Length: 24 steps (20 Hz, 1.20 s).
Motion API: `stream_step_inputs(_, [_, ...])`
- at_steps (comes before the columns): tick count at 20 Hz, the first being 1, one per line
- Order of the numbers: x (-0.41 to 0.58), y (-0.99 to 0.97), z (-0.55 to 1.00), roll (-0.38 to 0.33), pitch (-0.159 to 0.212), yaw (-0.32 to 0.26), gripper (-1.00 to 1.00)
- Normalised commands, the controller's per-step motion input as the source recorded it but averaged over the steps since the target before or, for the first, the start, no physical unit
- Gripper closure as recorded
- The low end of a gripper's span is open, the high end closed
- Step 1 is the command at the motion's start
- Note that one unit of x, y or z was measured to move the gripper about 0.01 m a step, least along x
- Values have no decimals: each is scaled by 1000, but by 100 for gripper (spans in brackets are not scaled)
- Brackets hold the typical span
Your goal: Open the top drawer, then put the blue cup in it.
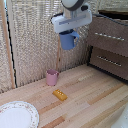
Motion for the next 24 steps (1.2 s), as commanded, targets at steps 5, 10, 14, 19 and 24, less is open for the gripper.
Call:
stream_step_inputs(5, [216,-107,870,-46,66,-303,100])
stream_step_inputs(10, [255,-463,999,0,72,-215,100])
stream_step_inputs(14, [271,-619,969,2,13,-156,100])
stream_step_inputs(19, [271,-855,898,58,-25,-63,100])
stream_step_inputs(24, [267,-967,797,93,-68,-15,100])
